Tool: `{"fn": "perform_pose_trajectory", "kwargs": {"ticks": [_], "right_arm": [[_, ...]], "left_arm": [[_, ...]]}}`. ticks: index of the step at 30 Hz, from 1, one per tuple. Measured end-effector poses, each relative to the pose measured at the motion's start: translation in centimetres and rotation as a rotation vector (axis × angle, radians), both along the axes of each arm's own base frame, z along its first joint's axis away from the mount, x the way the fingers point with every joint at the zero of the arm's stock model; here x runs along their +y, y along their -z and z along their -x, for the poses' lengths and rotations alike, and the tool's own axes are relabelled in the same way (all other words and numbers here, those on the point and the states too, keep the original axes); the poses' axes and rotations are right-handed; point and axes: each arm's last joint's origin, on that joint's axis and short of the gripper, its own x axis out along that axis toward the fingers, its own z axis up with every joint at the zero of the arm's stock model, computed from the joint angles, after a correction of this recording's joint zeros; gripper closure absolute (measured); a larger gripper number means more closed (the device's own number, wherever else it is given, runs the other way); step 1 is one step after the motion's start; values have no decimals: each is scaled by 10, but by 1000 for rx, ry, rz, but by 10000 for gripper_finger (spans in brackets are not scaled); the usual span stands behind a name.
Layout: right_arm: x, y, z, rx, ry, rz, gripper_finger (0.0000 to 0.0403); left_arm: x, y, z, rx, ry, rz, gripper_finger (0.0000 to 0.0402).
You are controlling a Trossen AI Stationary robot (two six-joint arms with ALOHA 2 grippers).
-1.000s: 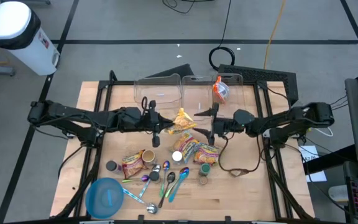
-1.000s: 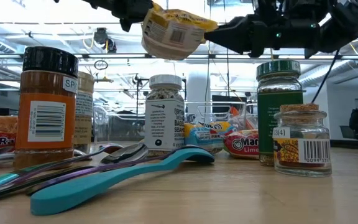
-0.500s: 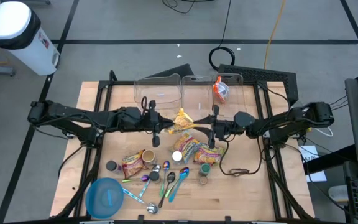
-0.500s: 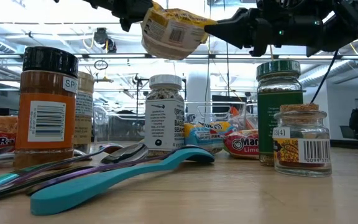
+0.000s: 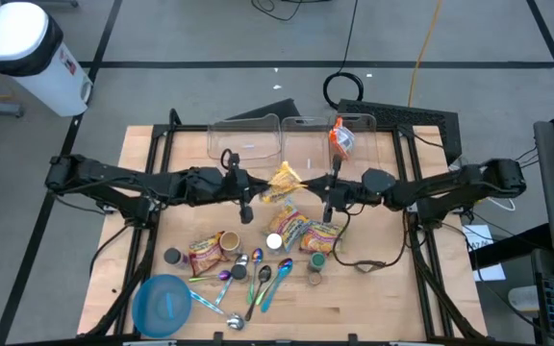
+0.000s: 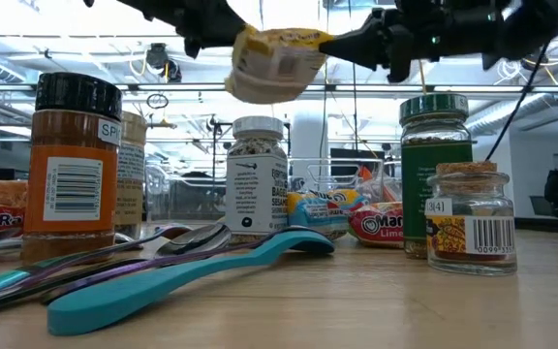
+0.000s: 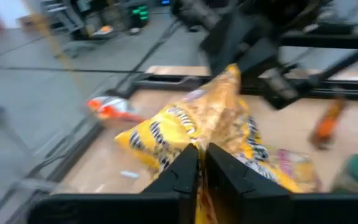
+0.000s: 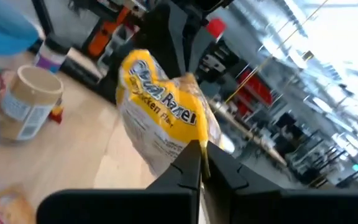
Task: Pick & Place Food Item
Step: Put the yellow noodle pack into the right transparent bin
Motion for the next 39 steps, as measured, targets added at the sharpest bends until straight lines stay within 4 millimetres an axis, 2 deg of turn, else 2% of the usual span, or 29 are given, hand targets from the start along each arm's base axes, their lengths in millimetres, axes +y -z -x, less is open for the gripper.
{"fn": "perform_pose_trajectory", "kwargs": {"ticks": [7, 11, 15, 20, 27, 32, 37, 39], "right_arm": [[-13, -32, 12, 241, 128, 18, 402], [-27, -52, 24, 319, 252, 69, 403], [-48, -65, 38, 391, 342, 140, 403], [-81, -69, 54, 456, 467, 165, 403], [-126, -59, 80, 549, 486, 107, 403], [-143, -56, 96, 564, 462, 77, 403], [-153, -52, 109, 566, 387, 14, 403], [-157, -52, 114, 575, 411, 2, 403]], "left_arm": [[8, 2, 1, -17, -232, -5, 249], [8, 0, 2, -24, -245, -6, 200], [8, 2, 1, -12, -237, -6, 169], [7, 2, 0, -7, -191, -4, 151], [6, 3, 0, 1, -158, -9, 146], [6, 3, 0, 2, -157, -12, 146], [6, 3, 0, 2, -157, -11, 146], [6, 3, 0, 2, -157, -11, 146]]}}
